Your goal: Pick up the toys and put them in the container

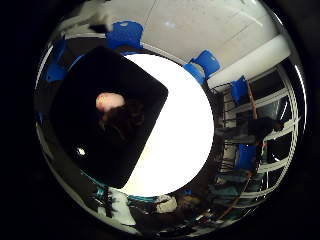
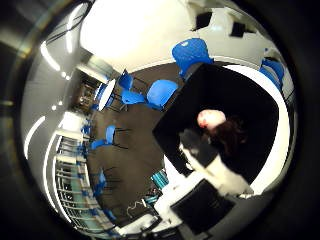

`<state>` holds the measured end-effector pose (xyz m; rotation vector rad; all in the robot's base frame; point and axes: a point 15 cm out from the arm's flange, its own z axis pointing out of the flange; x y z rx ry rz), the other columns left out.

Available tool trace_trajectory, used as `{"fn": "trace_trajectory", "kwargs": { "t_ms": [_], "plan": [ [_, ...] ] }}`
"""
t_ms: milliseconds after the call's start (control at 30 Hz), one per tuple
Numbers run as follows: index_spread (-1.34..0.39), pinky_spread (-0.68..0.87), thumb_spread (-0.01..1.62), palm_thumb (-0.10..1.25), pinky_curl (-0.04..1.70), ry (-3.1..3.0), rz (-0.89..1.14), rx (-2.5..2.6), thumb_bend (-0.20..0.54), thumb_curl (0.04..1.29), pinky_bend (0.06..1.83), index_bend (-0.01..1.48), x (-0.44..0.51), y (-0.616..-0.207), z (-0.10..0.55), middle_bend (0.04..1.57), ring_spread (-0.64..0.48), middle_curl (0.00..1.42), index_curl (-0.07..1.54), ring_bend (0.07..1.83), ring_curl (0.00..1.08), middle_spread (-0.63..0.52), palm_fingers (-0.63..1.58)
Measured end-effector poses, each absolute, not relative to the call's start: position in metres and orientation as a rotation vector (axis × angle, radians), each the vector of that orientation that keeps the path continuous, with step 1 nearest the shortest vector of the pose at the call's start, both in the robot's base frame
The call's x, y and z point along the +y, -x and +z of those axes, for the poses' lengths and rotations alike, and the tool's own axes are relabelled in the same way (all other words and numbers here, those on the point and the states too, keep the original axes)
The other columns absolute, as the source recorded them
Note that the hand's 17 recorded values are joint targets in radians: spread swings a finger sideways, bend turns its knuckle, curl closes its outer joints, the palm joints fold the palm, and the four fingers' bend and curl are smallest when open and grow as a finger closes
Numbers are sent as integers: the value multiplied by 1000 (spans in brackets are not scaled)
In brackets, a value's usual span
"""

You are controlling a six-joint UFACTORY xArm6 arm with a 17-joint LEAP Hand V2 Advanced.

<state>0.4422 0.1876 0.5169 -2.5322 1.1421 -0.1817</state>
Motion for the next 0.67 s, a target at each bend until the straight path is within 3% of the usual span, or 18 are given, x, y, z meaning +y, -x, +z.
{"fn": "trace_trajectory", "kwargs": {
  "t_ms": [167,667],
  "plan": [
    [-490,480,1137,694,447,2508,-205,1175,-19,418,681,203,166,-447,523,385,129,338,394,605,274,-44,172],
    [-464,489,1175,712,297,2332,-313,1557,-16,386,495,173,-6,-435,548,322,112,326,327,540,211,-72,327]
  ]
}}
